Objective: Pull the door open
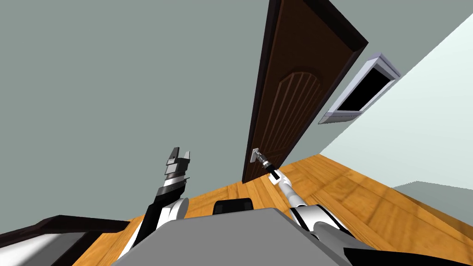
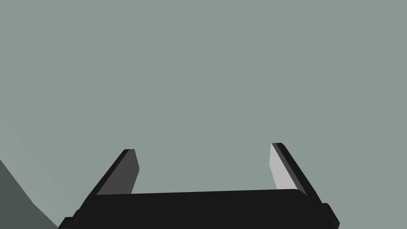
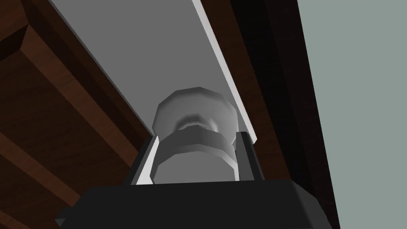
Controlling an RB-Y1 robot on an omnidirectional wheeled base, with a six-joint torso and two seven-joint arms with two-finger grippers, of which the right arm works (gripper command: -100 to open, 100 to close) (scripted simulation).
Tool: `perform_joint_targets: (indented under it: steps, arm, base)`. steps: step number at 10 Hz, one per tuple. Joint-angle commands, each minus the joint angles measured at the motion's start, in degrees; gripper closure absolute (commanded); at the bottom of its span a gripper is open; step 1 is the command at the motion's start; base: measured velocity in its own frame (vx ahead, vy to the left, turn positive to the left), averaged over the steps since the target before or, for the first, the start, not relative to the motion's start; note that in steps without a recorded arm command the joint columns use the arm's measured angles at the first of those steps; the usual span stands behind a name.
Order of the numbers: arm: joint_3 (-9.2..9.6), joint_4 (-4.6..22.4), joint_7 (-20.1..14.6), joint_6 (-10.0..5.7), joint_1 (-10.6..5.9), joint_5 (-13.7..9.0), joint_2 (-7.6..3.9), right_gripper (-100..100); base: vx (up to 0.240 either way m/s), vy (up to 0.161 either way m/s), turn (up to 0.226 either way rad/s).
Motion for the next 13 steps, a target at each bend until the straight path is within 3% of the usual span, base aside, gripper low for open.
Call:
perform_joint_targets:
  steps: [1, 9, 10, 13]
  arm:
    - [-0.44, -0.2, -2.9, 0.54, -0.42, -1.9, -0.4, 100]
    - [0.26, -0.1, -15.2, 2.39, -1.32, -10.1, 0.79, 100]
    - [0.11, -0.9, -11.8, 1.69, -0.47, -7.9, 0.15, -100]
    - [-0.05, -1.3, -9.1, 1.17, 0.27, -6.4, -0.51, -100]
  base:
    - [-0.076, -0.084, 0.13]
    - [-0.068, -0.08, 0.104]
    - [-0.059, -0.013, -0.051]
    - [-0.02, 0.056, -0.057]
